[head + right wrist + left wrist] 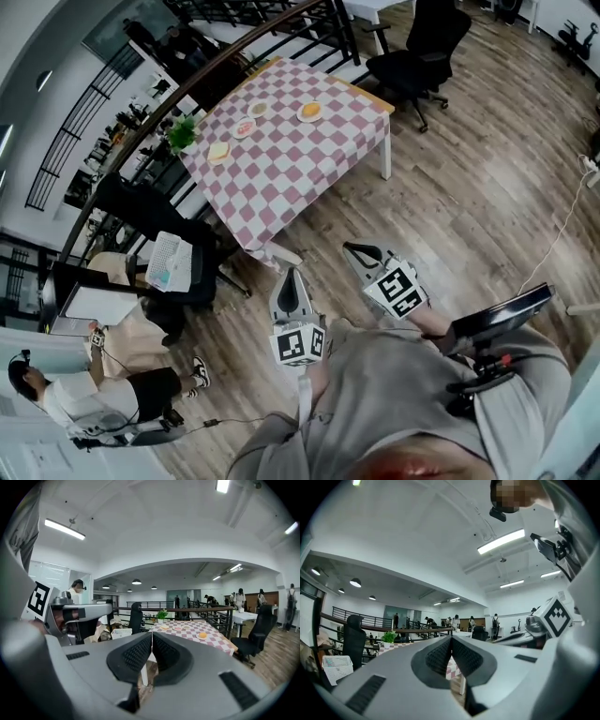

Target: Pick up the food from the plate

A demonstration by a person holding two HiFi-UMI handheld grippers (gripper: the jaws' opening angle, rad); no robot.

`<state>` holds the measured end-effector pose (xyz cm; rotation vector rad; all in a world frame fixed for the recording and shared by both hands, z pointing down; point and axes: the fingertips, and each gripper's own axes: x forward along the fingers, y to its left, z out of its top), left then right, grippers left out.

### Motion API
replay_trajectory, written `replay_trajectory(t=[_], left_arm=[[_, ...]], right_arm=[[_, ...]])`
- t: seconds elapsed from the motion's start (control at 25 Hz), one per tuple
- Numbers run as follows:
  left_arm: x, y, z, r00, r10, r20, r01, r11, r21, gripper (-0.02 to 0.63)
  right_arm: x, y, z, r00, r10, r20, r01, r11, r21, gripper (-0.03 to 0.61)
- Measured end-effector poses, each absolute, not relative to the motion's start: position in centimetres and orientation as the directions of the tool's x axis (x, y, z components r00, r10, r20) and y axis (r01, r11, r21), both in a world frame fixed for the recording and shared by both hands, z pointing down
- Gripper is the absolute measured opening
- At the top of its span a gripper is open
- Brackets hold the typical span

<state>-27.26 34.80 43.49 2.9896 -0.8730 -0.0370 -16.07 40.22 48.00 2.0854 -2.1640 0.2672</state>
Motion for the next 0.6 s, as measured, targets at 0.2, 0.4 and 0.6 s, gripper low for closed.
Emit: replay_trajectory(t=[0.2, 0.4, 0.6], left_arm=[[-26.2, 35.2, 44.3, 0.835, -0.548, 0.039, -0.549, -0.836, 0.005, 0.008], [-25.8, 35.1, 44.4, 0.823, -0.566, 0.055, -0.566, -0.824, -0.006, 0.008], [-23.8, 33.3, 44.2, 0.836, -0.547, 0.032, -0.547, -0.837, -0.019, 0.008]], right_arm=[[-14.9, 40.3, 50.0, -0.077, -0.971, 0.228, -0.994, 0.056, -0.094, 0.015], [-14.0, 41.0, 50.9, -0.082, -0.97, 0.227, -0.991, 0.056, -0.119, 0.015], [-11.9, 41.3, 51.2, -0.024, -0.974, 0.224, -0.994, -0.001, -0.111, 0.015]])
